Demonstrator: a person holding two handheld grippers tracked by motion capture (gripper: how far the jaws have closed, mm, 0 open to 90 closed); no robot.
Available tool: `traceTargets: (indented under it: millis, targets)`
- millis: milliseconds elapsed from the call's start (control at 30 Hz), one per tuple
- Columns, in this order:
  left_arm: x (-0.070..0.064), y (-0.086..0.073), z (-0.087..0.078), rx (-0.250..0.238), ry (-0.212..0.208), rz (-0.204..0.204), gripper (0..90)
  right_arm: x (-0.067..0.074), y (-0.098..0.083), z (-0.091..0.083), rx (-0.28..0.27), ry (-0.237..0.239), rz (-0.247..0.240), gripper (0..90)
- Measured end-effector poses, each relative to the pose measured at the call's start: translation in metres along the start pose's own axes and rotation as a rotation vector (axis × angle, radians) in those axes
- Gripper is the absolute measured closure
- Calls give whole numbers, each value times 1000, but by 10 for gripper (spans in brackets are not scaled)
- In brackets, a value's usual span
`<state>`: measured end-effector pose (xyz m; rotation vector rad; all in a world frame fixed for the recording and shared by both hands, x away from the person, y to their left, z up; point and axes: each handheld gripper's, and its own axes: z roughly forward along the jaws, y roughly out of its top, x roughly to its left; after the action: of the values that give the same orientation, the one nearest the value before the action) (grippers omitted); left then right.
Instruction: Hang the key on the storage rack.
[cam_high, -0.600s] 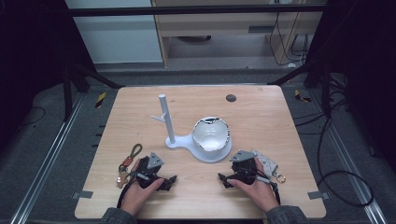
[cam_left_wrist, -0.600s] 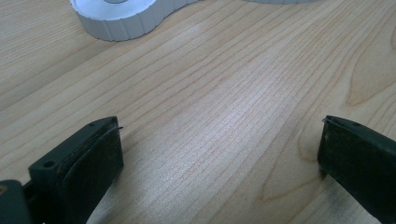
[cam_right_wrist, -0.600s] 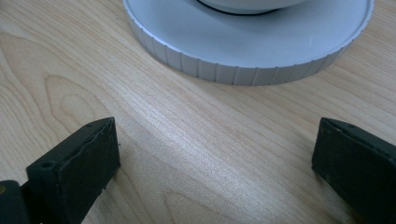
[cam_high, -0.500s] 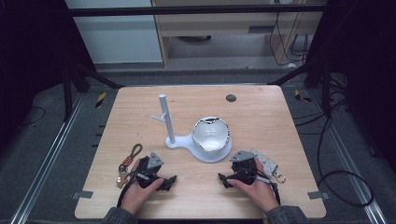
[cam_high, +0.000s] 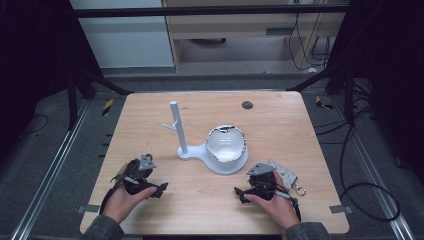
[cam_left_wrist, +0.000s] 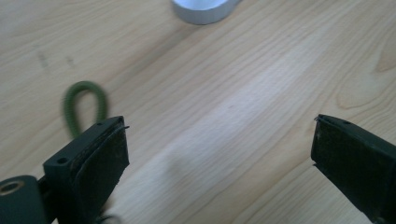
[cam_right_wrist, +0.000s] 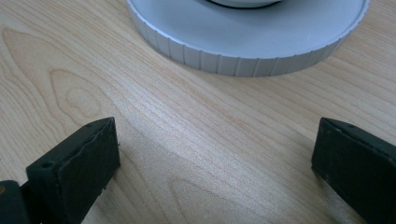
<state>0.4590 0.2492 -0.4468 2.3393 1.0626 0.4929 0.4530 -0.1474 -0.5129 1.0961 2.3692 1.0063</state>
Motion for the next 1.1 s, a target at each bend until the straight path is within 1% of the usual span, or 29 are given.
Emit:
traceTargets:
  millis: [33, 67, 133, 167, 200, 233, 267, 333, 367, 400, 433, 467, 500, 533, 567, 633, 667, 700, 733, 767, 833, 867, 933, 1000, 1033, 1100]
  targets:
    - [9, 2, -5, 21, 22, 2, 71, 0, 0, 0, 0, 0, 0, 10]
    - [9, 2, -5, 21, 22, 2, 82, 0, 0, 0, 0, 0, 0, 10]
    - [20, 4, -9, 35, 30, -26, 92, 0, 0, 0, 0, 1, 1, 9]
    - [31, 5, -13, 43, 40, -64, 122, 0, 0, 0, 1, 1, 2, 9]
    - [36, 5, -14, 57, 40, -85, 135, 1, 0, -1, 2, 3, 9, 9]
    - [41, 6, -15, 71, 36, -106, 162, 0, 0, -1, 2, 3, 5, 10]
    - [41, 6, -15, 71, 36, -106, 181, 0, 0, -1, 2, 3, 5, 10]
    - [51, 6, -14, 95, 33, -161, 195, 0, -1, -1, 3, 2, 0, 9]
    - [54, 7, -13, 113, 39, -167, 242, 1, -1, -1, 4, 3, 6, 9]
    - [59, 8, -10, 152, 61, -154, 280, 0, 0, -1, 3, 4, 2, 9]
    - [59, 8, -10, 152, 61, -154, 314, 0, 0, -1, 3, 4, 2, 9]
    - [60, 8, -8, 165, 56, -151, 314, 0, 0, -1, 3, 3, 2, 9]
    - [61, 7, -4, 192, 53, -151, 348, 0, -1, -1, 2, 2, -3, 9]
    - [61, 7, -4, 192, 53, -151, 370, 0, -1, -1, 2, 2, -3, 9]
    - [62, 7, 0, 212, 57, -146, 391, 0, -1, -1, 2, 2, -4, 9]
    - [63, 7, 2, 217, 59, -146, 423, 0, -1, -1, 1, 3, -4, 9]
    - [65, 6, 3, 221, 56, -151, 423, 0, -1, -1, 1, 4, -7, 9]
    - [67, 4, 5, 234, 52, -159, 447, 0, -1, -1, 4, 4, -11, 9]
    - [71, 2, 8, 250, 45, -171, 456, 0, -1, -2, 6, 7, -3, 9]
    - [71, 2, 8, 250, 45, -171, 475, 0, -1, -2, 5, 7, -3, 9]
    - [74, -1, 10, 263, 20, -189, 488, 0, -1, -2, 5, 7, -4, 9]
    - [74, -2, 12, 264, 15, -197, 492, 0, -1, -2, 5, 7, -4, 9]
    - [74, -3, 14, 281, 13, -185, 498, 0, -1, -2, 5, 7, -4, 9]
    - [73, -4, 16, 278, 3, -194, 505, 0, -1, -2, 5, 7, -3, 9]
    - [73, -4, 17, 285, 4, -186, 509, 0, -1, -2, 5, 7, -3, 9]
    - [73, -4, 19, 294, 1, -185, 512, 0, -1, -2, 5, 7, -4, 9]
